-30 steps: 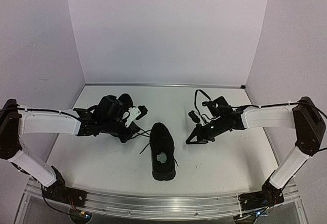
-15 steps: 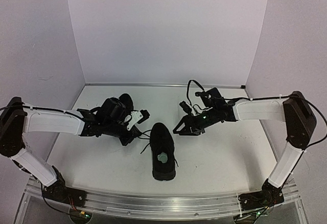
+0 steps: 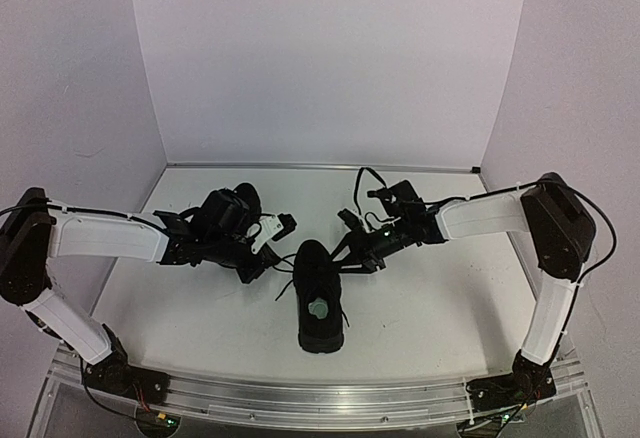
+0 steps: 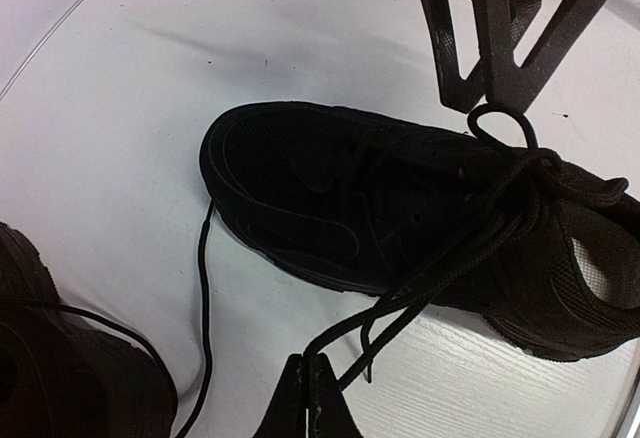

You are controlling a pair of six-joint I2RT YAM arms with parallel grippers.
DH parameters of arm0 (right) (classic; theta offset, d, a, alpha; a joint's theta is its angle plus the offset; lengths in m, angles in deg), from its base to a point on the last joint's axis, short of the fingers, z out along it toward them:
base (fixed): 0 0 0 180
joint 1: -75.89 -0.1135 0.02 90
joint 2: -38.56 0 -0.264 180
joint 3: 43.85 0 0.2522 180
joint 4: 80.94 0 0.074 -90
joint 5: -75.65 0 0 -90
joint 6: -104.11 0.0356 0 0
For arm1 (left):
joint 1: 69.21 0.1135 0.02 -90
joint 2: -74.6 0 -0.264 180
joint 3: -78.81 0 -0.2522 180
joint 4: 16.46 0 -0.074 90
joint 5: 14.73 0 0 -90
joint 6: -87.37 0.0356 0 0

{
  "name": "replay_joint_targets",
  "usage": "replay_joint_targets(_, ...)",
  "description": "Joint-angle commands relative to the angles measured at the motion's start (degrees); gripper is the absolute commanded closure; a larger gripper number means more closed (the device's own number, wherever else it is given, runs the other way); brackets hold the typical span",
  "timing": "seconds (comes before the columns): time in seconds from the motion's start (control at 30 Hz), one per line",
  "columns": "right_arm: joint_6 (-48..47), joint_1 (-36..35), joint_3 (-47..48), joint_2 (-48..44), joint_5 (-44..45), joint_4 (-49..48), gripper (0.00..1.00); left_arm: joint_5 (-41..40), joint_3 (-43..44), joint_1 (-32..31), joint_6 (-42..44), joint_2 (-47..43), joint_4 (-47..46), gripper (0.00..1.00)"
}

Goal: Tie the shoes

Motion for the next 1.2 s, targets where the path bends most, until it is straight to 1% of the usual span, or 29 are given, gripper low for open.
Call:
replay_joint_targets(0.0,2.47,-0.87,1.43,1.90,-3.33,-4.78,0.60,-0.02,2.12,-0.41,0.93,-0.13,-1.36,1.00)
replay_joint_targets(0.1,3.04,-0.90,1.51,2.21,-4.02,-5.24,0.63,-0.25,2.07,-0.43,1.03,-0.20,-1.26,1.00)
replay_joint_targets(0.27,3.32,-0.93,1.13,1.73,-4.15,-5.62,0.81,-0.25,2.45,-0.54,1.20,0.09,-1.26,1.00)
replay_joint_targets(0.3,3.33,-0.92,0.95,1.30,-4.10,-5.70,0.83,-0.25,2.54,-0.54,1.19,0.18,-1.26,1.00)
replay_joint_targets(0.53,3.09,-0.87,-0.31,-2.02,-2.60,-5.68,0.88,-0.42,2.53,-0.52,1.54,0.14,-0.84,1.00)
replay_joint_targets(0.73,2.61,-0.81,-1.43,-2.95,-0.89,-5.59,1.00,-0.97,2.16,-0.51,1.57,-0.57,-0.53,1.00)
replay_joint_targets(0.93,2.13,-0.40,-3.63,-5.52,1.46,-5.63,1.00,-2.96,2.09,-0.51,1.64,-1.37,0.61,1.00)
replay_joint_targets(1.17,1.73,0.54,-8.76,-10.18,5.69,-5.67,1.00,-5.86,0.74,-0.52,0.47,-2.57,1.60,1.00)
